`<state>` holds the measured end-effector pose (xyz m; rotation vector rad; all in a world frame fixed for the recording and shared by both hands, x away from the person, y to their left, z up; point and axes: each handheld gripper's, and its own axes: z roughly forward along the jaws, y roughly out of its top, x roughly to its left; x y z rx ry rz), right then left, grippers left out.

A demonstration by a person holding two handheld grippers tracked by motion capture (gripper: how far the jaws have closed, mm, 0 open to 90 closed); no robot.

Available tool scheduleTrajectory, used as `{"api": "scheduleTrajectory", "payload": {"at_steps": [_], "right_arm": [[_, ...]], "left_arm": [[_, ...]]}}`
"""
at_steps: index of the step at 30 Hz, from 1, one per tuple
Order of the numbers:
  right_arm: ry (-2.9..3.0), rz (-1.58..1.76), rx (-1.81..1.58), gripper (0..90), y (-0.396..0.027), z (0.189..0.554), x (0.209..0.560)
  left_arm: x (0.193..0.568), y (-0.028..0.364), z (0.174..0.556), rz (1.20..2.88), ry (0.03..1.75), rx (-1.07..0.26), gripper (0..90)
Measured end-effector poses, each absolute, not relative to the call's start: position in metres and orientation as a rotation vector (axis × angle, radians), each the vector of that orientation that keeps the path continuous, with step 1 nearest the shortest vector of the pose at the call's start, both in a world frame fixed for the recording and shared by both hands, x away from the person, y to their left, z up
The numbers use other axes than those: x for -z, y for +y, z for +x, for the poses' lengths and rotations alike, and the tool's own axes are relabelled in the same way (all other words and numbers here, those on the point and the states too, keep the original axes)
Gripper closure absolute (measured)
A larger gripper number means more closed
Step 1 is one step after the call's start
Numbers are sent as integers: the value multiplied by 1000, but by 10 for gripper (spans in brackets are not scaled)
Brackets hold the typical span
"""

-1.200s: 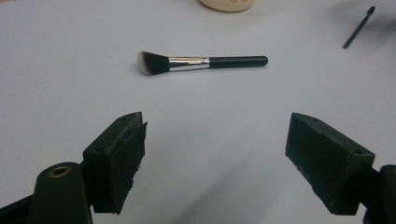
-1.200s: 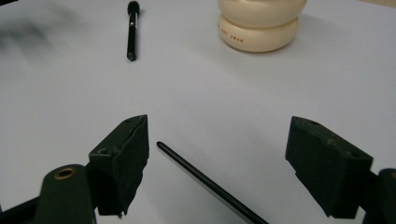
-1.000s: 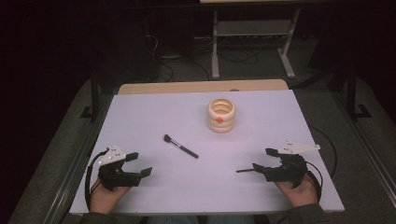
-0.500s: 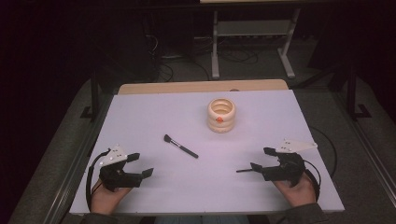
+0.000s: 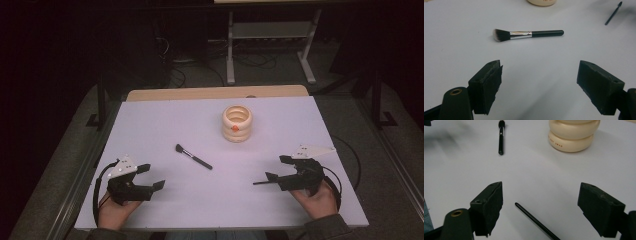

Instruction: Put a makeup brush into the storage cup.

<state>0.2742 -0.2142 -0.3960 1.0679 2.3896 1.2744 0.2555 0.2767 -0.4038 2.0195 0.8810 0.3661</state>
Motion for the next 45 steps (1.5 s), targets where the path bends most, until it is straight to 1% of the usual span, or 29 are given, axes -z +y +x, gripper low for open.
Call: {"api": "scheduleTrajectory", "payload": {"at_steps": [10, 18, 22, 30, 37, 45], "right_arm": [[2410, 1045, -1267, 196, -205, 279, 388], [2454, 1019, -1256, 197, -188, 288, 382], [2472, 998, -1250, 202, -175, 296, 374], [2542, 958, -1217, 214, -144, 312, 358], [2598, 900, -1175, 223, -114, 324, 355], [2633, 888, -1169, 235, -93, 338, 350]], "left_arm": [[404, 272, 254, 2024, 875, -361, 195], [404, 268, 255, 2046, 850, -365, 195], [404, 269, 254, 2025, 856, -364, 195], [403, 269, 255, 2041, 841, -368, 195], [403, 270, 254, 2024, 849, -364, 196], [403, 270, 254, 2026, 846, -364, 196]]}}
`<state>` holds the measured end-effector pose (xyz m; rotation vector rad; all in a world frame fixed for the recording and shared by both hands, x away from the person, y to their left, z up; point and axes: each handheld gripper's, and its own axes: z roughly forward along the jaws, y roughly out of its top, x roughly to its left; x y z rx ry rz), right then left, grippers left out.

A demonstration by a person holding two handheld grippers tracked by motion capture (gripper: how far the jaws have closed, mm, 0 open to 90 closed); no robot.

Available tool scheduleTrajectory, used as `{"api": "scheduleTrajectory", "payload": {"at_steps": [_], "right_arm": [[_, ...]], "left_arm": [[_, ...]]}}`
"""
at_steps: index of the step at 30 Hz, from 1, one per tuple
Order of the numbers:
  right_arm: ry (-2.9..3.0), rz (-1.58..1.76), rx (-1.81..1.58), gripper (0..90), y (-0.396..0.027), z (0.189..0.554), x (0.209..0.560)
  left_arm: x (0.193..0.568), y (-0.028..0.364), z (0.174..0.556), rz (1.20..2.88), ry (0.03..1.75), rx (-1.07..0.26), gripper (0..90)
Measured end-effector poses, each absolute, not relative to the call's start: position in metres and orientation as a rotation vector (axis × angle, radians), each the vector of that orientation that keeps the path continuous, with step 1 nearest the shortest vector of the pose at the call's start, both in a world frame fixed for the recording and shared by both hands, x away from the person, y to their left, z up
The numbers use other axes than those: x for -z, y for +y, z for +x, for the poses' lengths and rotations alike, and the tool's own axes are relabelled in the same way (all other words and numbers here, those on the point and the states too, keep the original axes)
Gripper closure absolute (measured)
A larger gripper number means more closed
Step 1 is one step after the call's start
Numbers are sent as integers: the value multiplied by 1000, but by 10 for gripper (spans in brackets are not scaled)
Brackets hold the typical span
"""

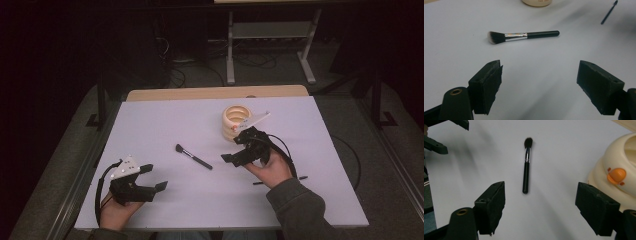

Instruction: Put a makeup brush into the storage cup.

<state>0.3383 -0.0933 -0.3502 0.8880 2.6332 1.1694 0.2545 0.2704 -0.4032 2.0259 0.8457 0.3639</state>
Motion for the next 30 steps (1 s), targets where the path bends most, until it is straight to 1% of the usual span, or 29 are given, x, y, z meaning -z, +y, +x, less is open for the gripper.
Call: {"api": "scheduleTrajectory", "payload": {"at_steps": [10, 16, 24, 27, 28, 30], "right_arm": [[2670, 867, -1153, 285, -68, 352, 345], [2689, 843, -1135, 288, -51, 357, 345], [2719, 818, -1091, 302, -30, 367, 354], [2724, 824, -1079, 303, -29, 368, 355], [2735, 816, -1065, 308, -21, 373, 361], [2735, 816, -1059, 308, -19, 374, 362]], "left_arm": [[402, 273, 255, 2029, 847, -363, 196], [402, 272, 254, 2024, 850, -364, 195], [401, 272, 255, 2023, 843, -366, 195], [401, 272, 254, 2023, 846, -365, 195], [402, 272, 254, 2022, 845, -366, 195], [402, 271, 254, 2019, 845, -365, 195]]}}
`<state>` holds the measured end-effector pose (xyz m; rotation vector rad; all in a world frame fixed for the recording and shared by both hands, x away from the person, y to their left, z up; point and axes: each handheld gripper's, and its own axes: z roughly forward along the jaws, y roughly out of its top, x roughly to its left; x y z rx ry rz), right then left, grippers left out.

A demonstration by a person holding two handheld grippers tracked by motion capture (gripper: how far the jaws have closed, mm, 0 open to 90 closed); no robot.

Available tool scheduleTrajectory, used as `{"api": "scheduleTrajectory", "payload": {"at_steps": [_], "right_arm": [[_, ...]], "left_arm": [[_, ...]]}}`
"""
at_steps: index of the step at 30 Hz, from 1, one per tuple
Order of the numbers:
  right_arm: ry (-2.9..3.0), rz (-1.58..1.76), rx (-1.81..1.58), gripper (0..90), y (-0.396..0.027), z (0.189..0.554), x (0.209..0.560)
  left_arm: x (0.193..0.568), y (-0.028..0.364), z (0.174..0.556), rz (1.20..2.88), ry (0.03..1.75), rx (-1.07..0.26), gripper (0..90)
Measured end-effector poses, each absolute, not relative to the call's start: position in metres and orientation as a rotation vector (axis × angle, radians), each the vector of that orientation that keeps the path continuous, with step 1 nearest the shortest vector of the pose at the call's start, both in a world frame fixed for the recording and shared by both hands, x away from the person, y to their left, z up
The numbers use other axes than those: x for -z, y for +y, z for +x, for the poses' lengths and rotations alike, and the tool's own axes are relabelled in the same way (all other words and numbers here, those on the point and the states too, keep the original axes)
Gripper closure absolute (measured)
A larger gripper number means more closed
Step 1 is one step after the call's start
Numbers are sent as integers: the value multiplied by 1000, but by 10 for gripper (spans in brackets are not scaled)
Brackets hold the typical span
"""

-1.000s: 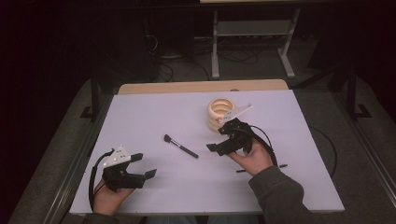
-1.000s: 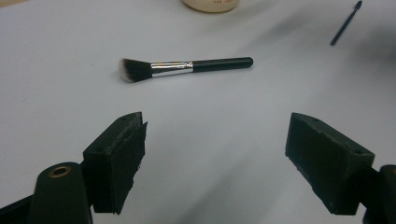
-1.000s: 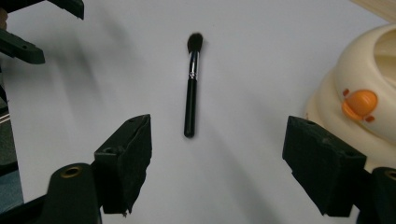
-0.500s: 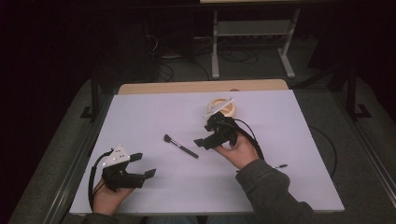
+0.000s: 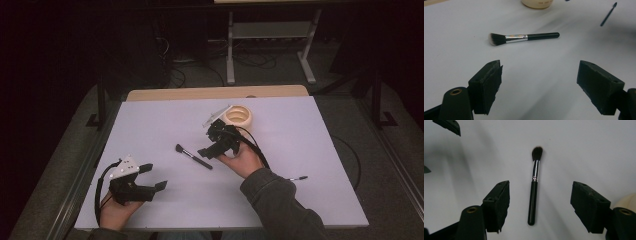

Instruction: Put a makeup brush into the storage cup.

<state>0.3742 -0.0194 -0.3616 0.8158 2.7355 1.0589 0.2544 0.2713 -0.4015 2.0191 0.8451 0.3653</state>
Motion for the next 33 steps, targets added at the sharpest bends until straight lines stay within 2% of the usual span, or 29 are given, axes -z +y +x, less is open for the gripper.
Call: {"api": "scheduleTrajectory", "payload": {"at_steps": [14, 33], "right_arm": [[2807, 788, -942, 352, 8, 388, 386], [2885, 812, -865, 493, 23, 395, 414]], "left_arm": [[401, 272, 254, 2022, 843, -367, 195], [401, 272, 254, 2019, 837, -369, 195]]}}
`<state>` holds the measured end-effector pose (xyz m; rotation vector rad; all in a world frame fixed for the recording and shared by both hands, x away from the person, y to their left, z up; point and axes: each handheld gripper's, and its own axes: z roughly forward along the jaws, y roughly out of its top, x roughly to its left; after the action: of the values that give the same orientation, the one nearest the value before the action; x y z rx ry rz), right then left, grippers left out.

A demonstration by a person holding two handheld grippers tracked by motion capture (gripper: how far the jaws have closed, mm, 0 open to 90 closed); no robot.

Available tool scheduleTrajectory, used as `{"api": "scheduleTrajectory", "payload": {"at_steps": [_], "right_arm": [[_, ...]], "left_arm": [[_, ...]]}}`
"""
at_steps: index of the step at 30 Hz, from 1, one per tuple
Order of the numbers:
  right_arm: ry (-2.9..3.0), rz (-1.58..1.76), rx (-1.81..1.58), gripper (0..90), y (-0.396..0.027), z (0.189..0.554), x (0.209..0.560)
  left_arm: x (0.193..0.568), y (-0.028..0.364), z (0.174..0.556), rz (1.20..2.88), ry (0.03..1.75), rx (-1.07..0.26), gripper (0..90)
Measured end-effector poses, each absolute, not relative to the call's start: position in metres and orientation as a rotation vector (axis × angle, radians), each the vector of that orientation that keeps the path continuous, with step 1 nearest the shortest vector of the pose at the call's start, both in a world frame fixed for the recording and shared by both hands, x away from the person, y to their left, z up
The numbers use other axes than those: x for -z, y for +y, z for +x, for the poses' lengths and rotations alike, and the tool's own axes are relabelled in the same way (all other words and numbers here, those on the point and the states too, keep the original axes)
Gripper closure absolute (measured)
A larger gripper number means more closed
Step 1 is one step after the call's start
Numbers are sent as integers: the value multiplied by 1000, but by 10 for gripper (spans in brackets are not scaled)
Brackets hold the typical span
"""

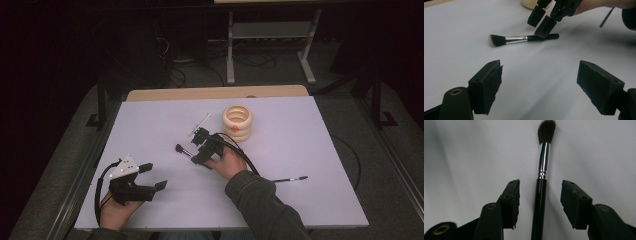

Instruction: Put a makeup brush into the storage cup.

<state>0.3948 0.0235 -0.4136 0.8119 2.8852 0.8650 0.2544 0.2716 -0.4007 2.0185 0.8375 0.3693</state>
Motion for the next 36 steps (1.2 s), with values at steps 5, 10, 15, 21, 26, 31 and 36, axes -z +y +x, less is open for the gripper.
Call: {"api": "scheduleTrajectory", "payload": {"at_steps": [5, 10, 15, 21, 26, 31, 36], "right_arm": [[2891, 817, -833, 541, 26, 396, 418], [2884, 830, -800, 580, 27, 396, 420], [2884, 840, -777, 630, 28, 395, 422], [2879, 830, -768, 669, 29, 395, 423], [2882, 821, -744, 697, 31, 393, 424], [2884, 812, -718, 722, 33, 391, 425], [2878, 807, -697, 763, 34, 389, 425]], "left_arm": [[400, 271, 254, 2022, 833, -372, 195], [401, 271, 254, 2023, 834, -370, 195], [401, 270, 254, 2024, 832, -369, 196], [401, 270, 254, 2023, 832, -369, 196], [401, 270, 254, 2020, 834, -367, 196], [401, 271, 255, 2024, 831, -367, 196], [401, 271, 255, 2024, 832, -366, 196]]}}
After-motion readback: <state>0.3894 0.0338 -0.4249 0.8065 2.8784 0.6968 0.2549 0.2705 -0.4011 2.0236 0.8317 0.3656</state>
